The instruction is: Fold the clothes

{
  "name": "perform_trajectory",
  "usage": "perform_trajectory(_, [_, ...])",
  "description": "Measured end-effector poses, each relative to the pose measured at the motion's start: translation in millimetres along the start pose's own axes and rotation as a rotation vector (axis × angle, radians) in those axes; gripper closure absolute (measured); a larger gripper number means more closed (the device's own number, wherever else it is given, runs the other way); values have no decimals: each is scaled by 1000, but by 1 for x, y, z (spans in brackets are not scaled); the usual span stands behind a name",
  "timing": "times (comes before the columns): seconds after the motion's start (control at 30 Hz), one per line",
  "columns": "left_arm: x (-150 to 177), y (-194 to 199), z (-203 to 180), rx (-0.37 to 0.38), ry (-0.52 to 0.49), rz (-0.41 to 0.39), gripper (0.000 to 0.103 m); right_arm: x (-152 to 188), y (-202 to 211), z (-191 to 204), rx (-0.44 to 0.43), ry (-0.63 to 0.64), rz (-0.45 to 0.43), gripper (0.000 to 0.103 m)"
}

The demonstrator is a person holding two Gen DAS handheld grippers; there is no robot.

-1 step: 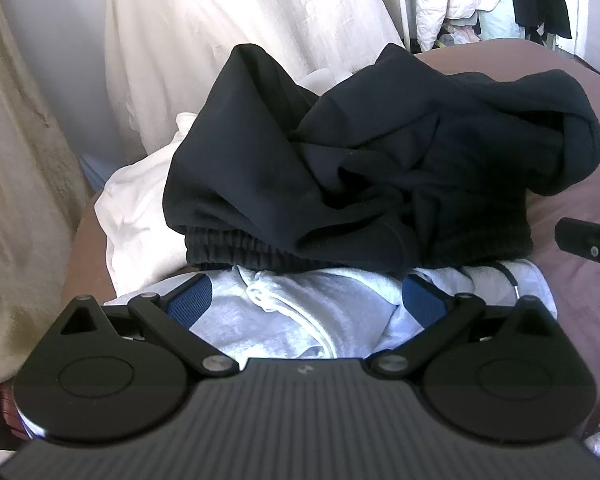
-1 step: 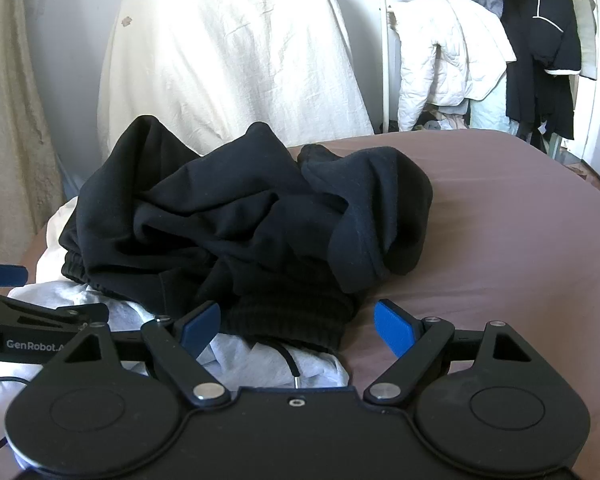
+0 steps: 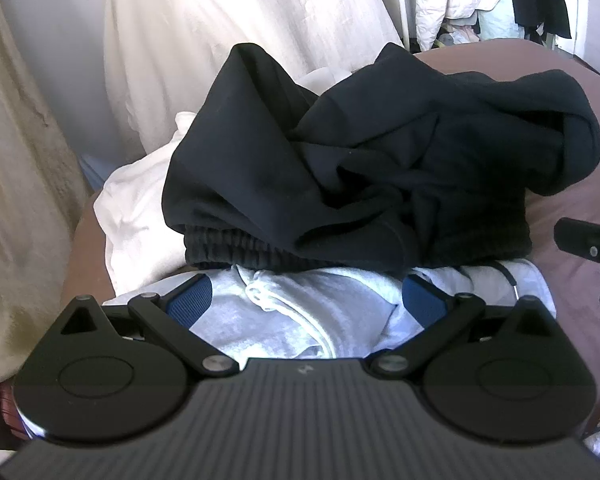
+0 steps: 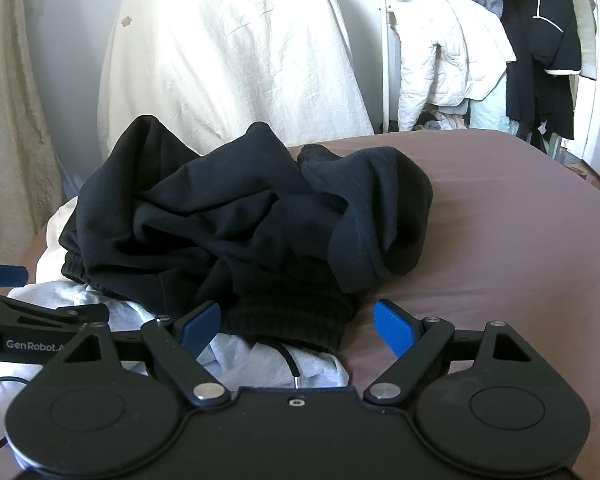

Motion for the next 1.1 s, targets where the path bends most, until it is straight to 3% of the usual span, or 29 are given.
perform_trajectory(1.1, [5,1,-4,-8,12,24,0,5,-5,-3,17,8,23,15])
Point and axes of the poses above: each gripper's, at about its wrist camera, not at the fingertips, and y roughly against the way its jaws point, z to its left, x to its underside, the point moved 10 cm from there along -y, roughly the way its jaws point, and after that the axes turned 7 degrees about x, right-handed, at the moved point
